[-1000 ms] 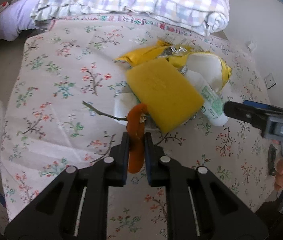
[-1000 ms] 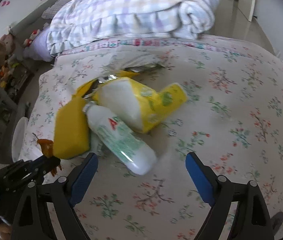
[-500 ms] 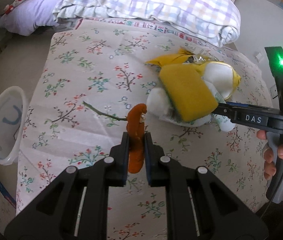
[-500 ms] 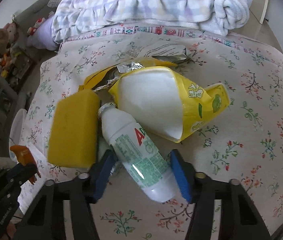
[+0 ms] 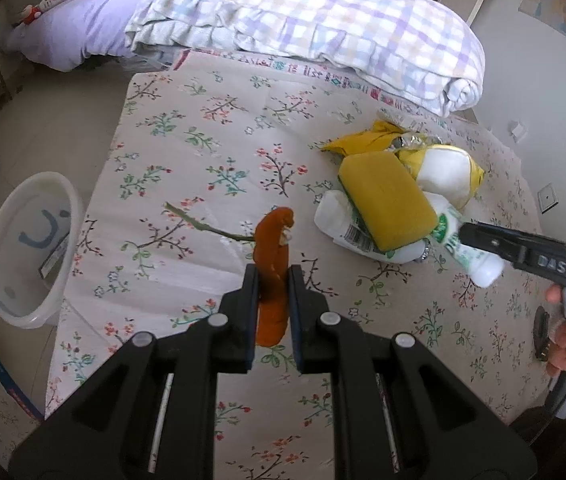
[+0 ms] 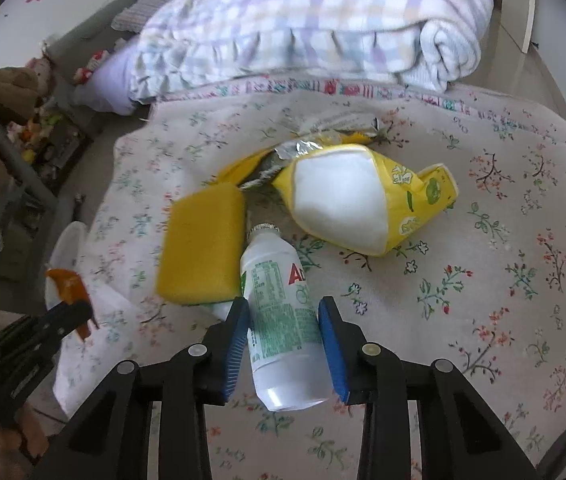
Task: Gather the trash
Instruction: 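Close the right tool on the white bottle, then carry the orange wrapper over the wastebasket and open the left tool while the right tool carries the bottle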
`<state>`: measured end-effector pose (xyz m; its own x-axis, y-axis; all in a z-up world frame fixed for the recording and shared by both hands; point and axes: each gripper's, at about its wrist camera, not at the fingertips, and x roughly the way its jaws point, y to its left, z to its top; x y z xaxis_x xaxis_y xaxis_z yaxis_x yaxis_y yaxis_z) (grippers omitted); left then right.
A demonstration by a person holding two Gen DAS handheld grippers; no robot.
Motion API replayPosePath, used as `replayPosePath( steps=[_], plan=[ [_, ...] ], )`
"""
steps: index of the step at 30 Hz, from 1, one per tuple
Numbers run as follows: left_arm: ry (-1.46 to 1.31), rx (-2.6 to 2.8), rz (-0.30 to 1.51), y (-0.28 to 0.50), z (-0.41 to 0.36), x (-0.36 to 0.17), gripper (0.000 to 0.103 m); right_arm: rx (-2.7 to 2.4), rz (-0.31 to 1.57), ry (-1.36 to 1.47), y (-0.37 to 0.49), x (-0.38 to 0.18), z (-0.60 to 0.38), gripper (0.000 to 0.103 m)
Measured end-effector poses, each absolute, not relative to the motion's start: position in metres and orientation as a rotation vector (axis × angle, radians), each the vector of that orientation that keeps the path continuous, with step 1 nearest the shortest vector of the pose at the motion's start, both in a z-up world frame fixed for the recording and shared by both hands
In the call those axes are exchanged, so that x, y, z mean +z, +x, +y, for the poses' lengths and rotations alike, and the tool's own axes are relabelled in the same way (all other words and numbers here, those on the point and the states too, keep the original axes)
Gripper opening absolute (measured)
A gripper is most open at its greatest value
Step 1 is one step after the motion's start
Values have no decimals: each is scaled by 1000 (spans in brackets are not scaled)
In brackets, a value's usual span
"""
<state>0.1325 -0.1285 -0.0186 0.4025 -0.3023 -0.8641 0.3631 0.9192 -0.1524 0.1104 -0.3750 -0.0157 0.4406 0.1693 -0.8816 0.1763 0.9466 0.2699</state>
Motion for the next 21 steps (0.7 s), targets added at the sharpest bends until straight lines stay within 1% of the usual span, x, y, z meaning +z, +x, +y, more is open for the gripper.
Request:
replayPosePath(
  steps=[13,21],
  plan=[
    [24,-399,1039,129,-102,-5,15,55,1028,436,87,17,-367,36],
    [4,-347,1030,133,-75,-3,15,137,1005,423,95,28,-329,36]
  ],
)
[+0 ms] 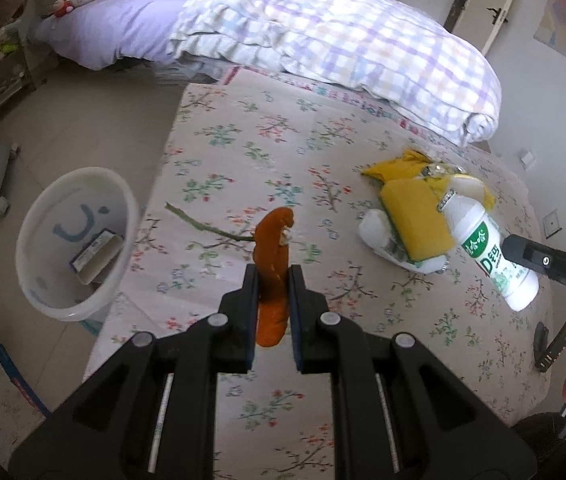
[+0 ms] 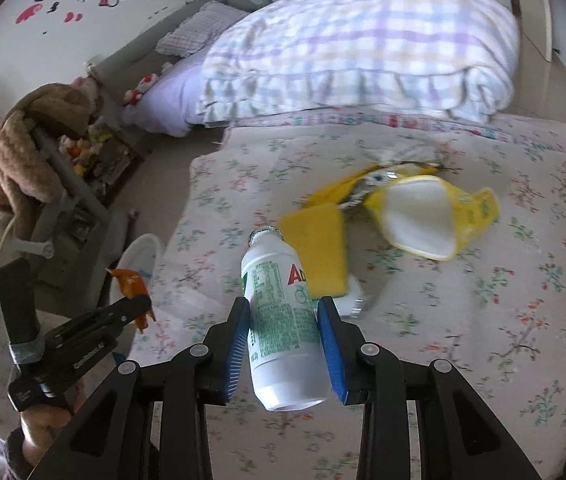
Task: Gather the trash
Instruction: 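Carry the orange wrapper over the wastebasket and open the left tool while the right tool carries the bottle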
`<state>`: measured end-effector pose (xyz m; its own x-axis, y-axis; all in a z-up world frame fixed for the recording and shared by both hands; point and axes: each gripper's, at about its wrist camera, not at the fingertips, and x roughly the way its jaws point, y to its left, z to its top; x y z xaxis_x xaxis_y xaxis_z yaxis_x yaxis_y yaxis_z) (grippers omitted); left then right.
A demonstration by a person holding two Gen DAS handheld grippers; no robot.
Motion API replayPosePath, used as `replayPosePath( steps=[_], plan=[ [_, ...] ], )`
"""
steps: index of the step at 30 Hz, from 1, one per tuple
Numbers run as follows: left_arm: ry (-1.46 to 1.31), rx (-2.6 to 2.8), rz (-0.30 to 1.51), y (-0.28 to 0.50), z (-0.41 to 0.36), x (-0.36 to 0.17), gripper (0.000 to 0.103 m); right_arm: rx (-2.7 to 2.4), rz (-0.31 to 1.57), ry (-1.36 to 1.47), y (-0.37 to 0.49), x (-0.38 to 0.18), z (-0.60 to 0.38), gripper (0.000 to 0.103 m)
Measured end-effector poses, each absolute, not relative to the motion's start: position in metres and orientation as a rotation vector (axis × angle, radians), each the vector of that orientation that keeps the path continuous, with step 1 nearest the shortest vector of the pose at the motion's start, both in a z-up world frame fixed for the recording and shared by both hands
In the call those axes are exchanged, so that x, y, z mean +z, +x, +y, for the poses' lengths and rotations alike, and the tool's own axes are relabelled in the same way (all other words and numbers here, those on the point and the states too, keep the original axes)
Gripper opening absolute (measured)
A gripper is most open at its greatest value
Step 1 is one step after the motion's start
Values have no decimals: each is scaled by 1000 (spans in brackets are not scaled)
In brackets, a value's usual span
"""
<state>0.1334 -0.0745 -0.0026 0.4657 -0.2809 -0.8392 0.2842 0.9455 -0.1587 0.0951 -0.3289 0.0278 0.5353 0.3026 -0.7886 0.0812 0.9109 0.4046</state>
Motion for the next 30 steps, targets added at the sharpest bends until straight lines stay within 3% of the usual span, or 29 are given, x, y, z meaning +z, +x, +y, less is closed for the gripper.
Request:
replayPosePath(
  steps=[26,27,28,29,30],
  plan=[
    [-88,-63,948,173,70,-13,15,260,1042,371,147,6,-216,36],
    [-81,-54,939,174,73,-13,17,262,1041,370,148,5,-213,36],
    [-76,-49,937,175,76,-13,27,265,1040,368,150,5,-210,36],
    [-74,-43,941,176,78,-13,47,267,1039,366,150,4,-207,36],
    [-77,-22,940,175,81,-12,59,269,1038,364,151,4,-204,36]
  ],
)
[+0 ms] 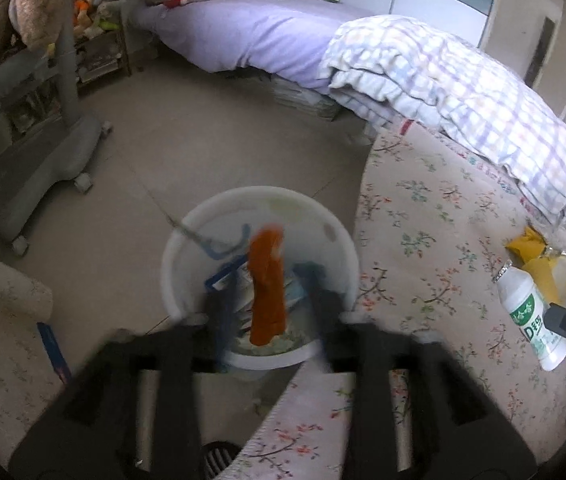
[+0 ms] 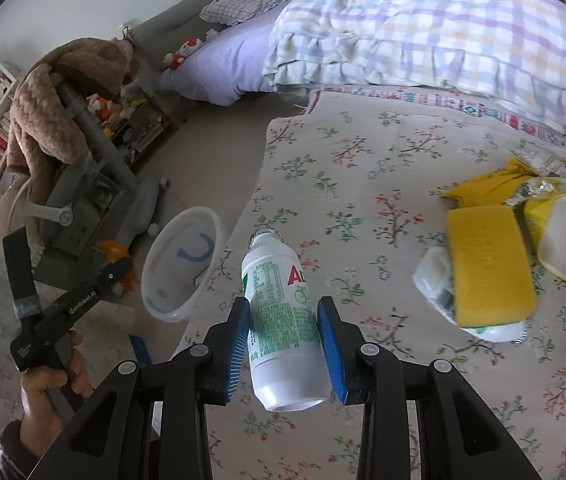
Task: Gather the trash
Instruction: 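Carry the orange wrapper over the wastebasket and open the left tool while the right tool carries the bottle, then open the right tool over the wastebasket to drop the white bottle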
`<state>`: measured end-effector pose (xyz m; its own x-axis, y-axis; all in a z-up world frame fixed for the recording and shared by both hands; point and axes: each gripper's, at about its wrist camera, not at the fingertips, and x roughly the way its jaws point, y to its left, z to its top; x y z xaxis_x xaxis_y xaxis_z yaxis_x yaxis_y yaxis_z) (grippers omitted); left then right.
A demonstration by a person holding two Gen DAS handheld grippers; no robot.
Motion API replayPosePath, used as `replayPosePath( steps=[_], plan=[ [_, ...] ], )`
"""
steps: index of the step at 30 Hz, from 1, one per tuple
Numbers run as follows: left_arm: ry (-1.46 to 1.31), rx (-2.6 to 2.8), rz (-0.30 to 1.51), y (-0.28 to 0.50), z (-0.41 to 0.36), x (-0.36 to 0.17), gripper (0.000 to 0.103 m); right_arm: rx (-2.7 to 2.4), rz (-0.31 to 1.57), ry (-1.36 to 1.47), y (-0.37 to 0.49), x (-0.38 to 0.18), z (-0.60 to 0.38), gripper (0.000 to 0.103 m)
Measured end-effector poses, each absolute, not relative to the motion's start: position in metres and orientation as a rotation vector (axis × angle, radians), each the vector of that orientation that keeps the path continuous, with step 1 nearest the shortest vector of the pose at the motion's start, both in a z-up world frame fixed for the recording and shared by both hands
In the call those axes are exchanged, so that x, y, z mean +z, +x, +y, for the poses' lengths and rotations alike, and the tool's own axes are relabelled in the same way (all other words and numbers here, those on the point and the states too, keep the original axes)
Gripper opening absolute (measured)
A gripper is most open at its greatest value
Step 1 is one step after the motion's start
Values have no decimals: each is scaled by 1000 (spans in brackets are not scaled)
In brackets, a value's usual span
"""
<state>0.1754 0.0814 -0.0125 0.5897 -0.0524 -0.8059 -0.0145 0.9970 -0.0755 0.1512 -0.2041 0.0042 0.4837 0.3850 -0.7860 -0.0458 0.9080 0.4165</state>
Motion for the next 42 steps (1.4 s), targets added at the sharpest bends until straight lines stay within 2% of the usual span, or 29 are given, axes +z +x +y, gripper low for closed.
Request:
replayPosePath(
  steps=[1,2,5,17,36,38,39,40,42],
  plan=[
    [-78,0,933,174,85,-12,81,272,1037,362,152,4,-201,36],
    [-80,30,919,172,88,-9,91,274,1035,359,152,4,-197,36],
    [-81,85,920,168,98,-5,98,280,1030,350,154,4,-187,36],
    [-113,174,1059,155,134,-14,99,310,1051,310,181,-5,-141,36],
    [-114,262,1059,149,168,-12,99,431,1005,358,235,-5,-67,36],
    [-111,261,1059,149,167,-12,99,424,997,347,235,1,-65,54],
    [-110,259,1058,149,167,-11,99,411,995,335,234,4,-66,76],
    [-111,256,1057,149,166,-11,99,399,982,326,231,8,-67,80],
    [-119,248,1055,148,165,-10,99,385,963,280,226,16,-69,80]
  ],
)
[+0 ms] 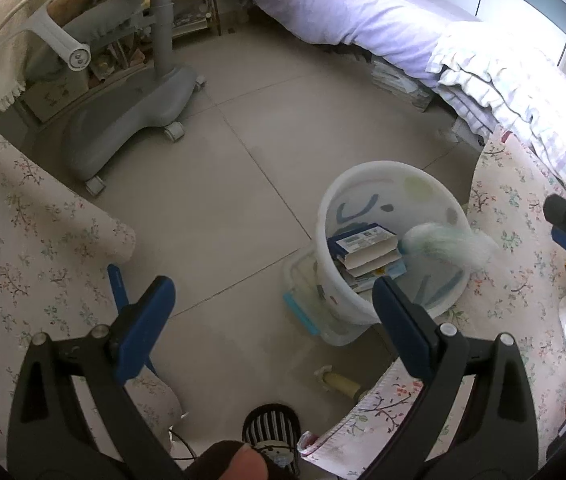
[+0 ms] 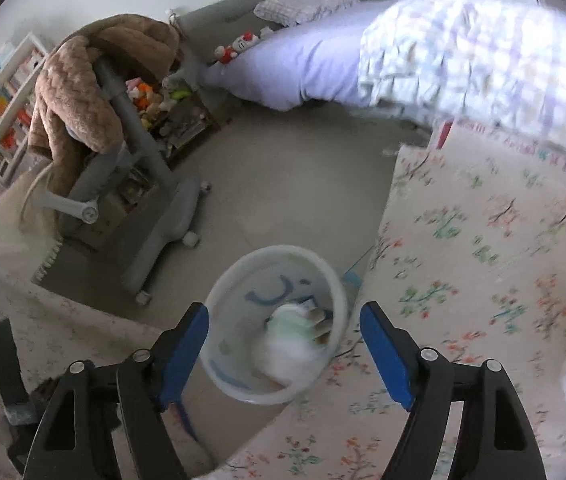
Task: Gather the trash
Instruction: 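Open the right tool over the wastebasket to drop the white bottle, then grasp the yellow sponge with the left tool while the right tool grasps the yellow packet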
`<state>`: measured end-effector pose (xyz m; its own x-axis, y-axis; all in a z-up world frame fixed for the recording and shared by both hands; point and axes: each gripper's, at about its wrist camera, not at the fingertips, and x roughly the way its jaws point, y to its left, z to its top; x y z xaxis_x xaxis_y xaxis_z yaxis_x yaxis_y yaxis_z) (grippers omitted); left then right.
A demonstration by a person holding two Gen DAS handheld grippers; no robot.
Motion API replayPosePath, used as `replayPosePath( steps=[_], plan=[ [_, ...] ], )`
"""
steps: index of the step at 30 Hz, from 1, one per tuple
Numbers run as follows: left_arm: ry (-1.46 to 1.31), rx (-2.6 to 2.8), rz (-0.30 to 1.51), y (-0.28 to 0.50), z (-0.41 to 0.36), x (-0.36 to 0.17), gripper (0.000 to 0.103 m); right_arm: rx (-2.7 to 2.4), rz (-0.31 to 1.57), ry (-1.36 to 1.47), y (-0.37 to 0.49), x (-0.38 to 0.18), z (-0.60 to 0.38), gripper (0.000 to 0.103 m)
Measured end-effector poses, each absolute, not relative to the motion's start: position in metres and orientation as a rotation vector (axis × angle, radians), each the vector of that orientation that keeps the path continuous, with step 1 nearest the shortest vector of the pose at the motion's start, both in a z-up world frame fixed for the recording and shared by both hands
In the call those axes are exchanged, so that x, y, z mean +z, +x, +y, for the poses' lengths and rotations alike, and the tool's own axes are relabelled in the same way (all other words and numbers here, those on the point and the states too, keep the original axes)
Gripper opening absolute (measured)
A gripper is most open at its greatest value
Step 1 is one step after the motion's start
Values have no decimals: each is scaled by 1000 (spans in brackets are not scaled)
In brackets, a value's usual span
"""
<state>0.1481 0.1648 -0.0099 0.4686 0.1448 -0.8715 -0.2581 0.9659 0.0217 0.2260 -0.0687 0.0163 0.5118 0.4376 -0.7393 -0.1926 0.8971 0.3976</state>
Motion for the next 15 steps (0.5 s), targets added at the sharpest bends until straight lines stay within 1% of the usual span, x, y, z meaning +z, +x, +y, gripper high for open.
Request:
replayPosePath(
  steps=[3,15],
  plan=[
    [-126,233,1054,148,162,-8,99,360,966,222,218,22,-74,80],
    [-119,171,1056,148,134,-4,99,271,980,202,183,27,-138,80]
  ],
)
